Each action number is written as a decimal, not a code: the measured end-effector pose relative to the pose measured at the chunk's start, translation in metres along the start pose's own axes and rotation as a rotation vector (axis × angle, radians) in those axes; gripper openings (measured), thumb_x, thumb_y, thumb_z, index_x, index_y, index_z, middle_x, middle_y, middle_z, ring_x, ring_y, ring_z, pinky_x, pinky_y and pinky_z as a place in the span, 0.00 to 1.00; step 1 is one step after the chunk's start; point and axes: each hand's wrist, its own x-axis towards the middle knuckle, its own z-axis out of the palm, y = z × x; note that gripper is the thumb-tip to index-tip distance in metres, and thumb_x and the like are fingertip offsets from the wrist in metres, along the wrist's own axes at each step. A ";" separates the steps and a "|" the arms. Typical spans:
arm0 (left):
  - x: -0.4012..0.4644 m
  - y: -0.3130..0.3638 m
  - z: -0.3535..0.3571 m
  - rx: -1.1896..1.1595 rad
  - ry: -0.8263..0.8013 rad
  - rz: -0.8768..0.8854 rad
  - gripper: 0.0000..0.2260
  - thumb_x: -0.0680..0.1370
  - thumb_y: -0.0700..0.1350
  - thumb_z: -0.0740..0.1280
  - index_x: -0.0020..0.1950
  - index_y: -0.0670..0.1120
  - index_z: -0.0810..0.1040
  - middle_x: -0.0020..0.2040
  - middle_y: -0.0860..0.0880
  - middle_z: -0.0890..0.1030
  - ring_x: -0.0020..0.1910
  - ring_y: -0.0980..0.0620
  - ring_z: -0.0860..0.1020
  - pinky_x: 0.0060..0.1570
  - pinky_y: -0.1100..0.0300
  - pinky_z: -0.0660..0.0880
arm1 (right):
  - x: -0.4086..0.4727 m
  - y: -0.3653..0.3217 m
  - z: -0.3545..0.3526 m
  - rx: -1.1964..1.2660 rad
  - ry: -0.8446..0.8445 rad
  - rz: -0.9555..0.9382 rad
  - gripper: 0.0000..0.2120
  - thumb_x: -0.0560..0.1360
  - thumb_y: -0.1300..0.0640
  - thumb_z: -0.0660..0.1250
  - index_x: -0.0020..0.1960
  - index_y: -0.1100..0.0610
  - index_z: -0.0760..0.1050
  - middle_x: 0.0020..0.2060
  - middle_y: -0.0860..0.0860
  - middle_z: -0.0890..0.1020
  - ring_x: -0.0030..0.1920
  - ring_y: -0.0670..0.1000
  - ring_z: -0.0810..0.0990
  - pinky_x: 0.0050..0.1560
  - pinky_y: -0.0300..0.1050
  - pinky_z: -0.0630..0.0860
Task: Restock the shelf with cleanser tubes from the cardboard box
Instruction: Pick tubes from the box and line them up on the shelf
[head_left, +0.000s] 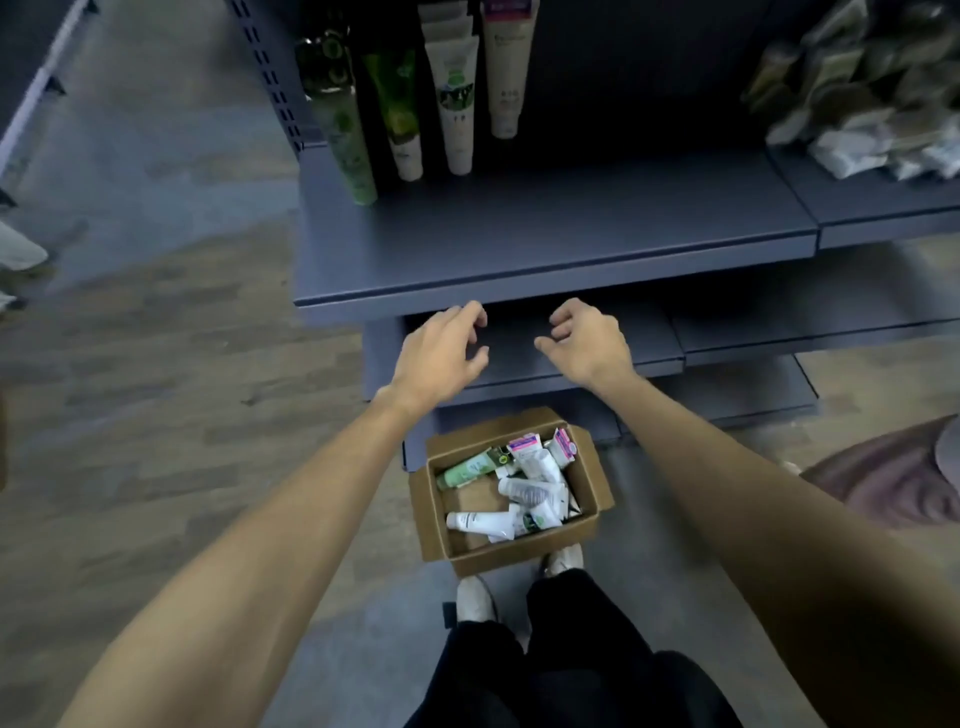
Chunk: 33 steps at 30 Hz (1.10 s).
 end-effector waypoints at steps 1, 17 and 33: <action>-0.005 -0.001 0.007 -0.010 -0.020 -0.012 0.12 0.76 0.47 0.67 0.57 0.48 0.71 0.46 0.53 0.76 0.46 0.50 0.75 0.42 0.54 0.73 | -0.004 0.009 0.003 -0.012 -0.011 0.028 0.14 0.72 0.47 0.72 0.54 0.49 0.75 0.49 0.46 0.83 0.53 0.52 0.82 0.58 0.50 0.78; -0.051 -0.028 0.149 -0.133 -0.261 -0.279 0.12 0.76 0.47 0.70 0.57 0.50 0.72 0.45 0.54 0.78 0.44 0.51 0.78 0.42 0.54 0.76 | 0.014 0.122 0.085 -0.137 -0.284 0.205 0.15 0.74 0.51 0.70 0.59 0.50 0.74 0.51 0.50 0.83 0.53 0.55 0.81 0.55 0.50 0.79; -0.087 -0.094 0.284 -0.135 -0.425 -0.476 0.15 0.76 0.41 0.65 0.63 0.47 0.71 0.58 0.46 0.75 0.55 0.43 0.78 0.54 0.47 0.75 | 0.024 0.231 0.193 -0.255 -0.405 0.240 0.21 0.73 0.54 0.68 0.64 0.55 0.69 0.57 0.56 0.81 0.57 0.61 0.78 0.55 0.52 0.78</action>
